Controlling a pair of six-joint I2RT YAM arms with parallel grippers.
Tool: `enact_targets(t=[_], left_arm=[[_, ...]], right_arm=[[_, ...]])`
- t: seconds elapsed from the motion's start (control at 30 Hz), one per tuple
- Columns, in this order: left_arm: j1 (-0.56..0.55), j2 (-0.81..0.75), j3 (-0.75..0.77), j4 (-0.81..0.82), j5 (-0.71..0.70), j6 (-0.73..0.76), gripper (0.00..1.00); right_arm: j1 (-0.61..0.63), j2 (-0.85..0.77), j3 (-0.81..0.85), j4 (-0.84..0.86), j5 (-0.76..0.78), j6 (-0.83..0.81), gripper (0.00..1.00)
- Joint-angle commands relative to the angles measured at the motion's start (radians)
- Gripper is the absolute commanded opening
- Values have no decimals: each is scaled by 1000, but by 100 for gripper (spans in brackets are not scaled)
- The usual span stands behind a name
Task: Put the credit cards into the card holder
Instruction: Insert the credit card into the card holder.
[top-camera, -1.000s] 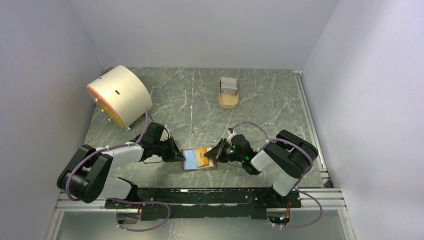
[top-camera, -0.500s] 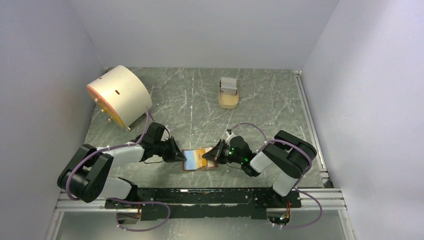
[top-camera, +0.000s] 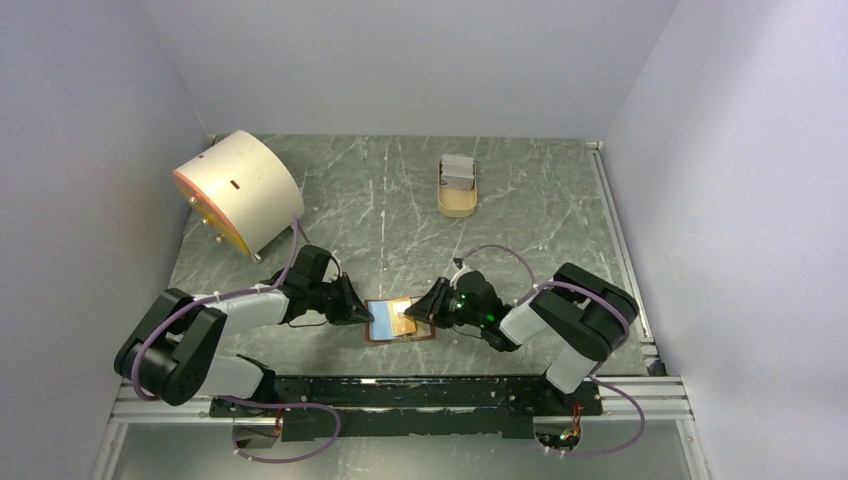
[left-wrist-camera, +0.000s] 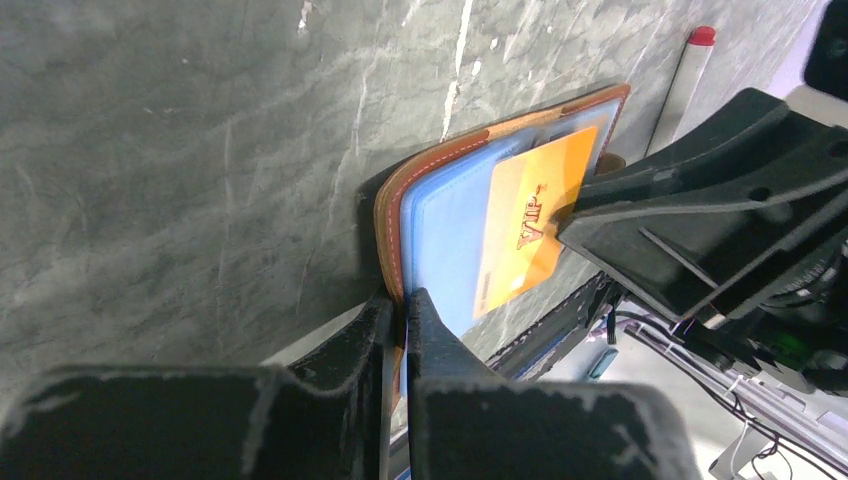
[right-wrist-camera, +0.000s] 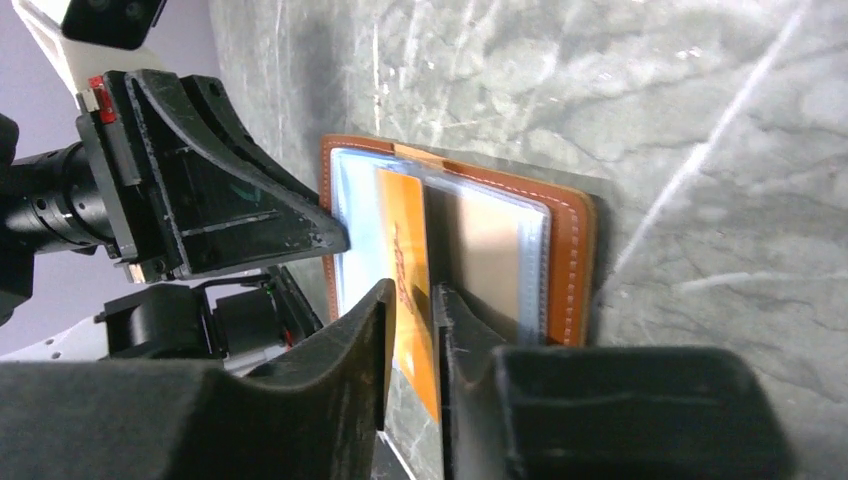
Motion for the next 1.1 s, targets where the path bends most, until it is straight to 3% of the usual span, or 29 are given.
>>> enact_targets(t=[0.0,0.1,0.23,0.6,0.8,1.07], left_arm=[[-12,-14,-8,1,2,-2,9],[-13,-17,-9,1,2,-2,9],[-13,-18,-8,7,2,-7,9],[-22,-27,-3,-5,-5,-9,9],[-26,-21,-1,10,2,-13,9],[-38,-19,12,11,4,-9,13]], right_arm=[[9,-96,58,-291,85,-108,29],[9,-160,98,-439,115,-165,33],[8,-198,134,-527,122,-209,31],[37,-135,157,-474,59,-218,19],[62,-127,174,-467,51,-241,19],[68,-128,212,-528,62,-269,27]])
